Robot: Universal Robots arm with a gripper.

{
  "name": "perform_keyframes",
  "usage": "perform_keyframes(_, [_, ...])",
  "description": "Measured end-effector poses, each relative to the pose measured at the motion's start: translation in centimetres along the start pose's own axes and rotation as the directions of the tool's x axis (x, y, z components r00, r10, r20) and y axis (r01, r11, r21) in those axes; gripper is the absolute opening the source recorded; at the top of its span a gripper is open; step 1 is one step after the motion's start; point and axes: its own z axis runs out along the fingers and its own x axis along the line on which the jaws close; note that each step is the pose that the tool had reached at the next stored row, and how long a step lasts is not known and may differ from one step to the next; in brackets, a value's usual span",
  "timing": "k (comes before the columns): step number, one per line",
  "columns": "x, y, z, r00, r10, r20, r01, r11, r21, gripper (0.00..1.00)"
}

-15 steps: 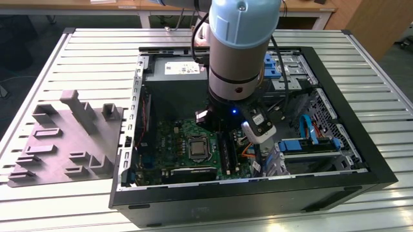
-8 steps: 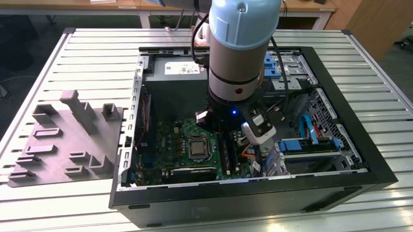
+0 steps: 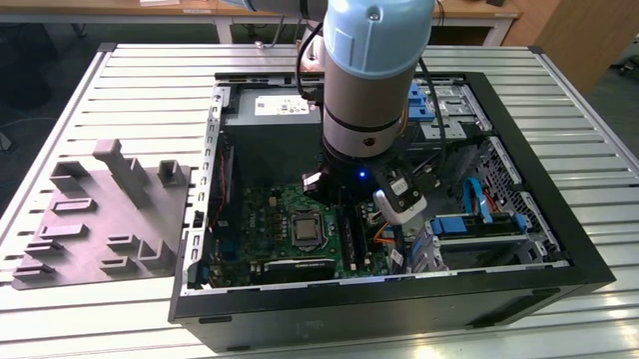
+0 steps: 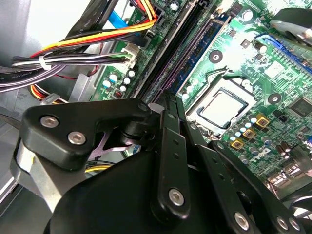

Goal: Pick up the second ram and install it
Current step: 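Insert the second ram into the second slot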

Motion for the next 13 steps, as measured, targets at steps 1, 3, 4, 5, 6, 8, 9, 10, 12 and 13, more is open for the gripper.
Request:
perform_keyframes(1, [0.00,0.00,0.00,1.0000,0.000,0.0000,0.000,1.0000,0.0000,0.12])
perform_keyframes(3, [0.00,0.00,0.08,1.0000,0.000,0.0002,0.000,1.0000,-0.0006,0.12])
perform_keyframes(4, [0.00,0.00,0.12,1.0000,0.000,0.0002,0.000,1.0000,-0.0004,0.12])
perform_keyframes(5, [0.01,-0.01,0.12,1.0000,0.000,0.0000,0.000,1.0000,-0.0001,0.12])
perform_keyframes(6, [0.01,-0.01,0.12,1.0000,0.000,0.0000,0.000,1.0000,0.0000,0.12])
perform_keyframes(8, [0.01,-0.01,0.12,1.0000,0.000,0.0000,0.000,1.0000,0.0001,0.12])
perform_keyframes(9, [0.01,-0.01,0.12,1.0000,0.000,0.0000,0.000,1.0000,0.0001,0.12])
perform_keyframes(10, [0.01,-0.01,0.13,1.0000,0.000,0.0001,0.000,1.0000,-0.0001,0.12])
perform_keyframes(12, [0.01,-0.01,0.17,1.0000,0.000,0.0001,0.000,1.0000,-0.0002,0.12])
perform_keyframes(13, [0.01,-0.01,0.18,1.0000,0.000,0.0001,0.000,1.0000,-0.0001,0.12])
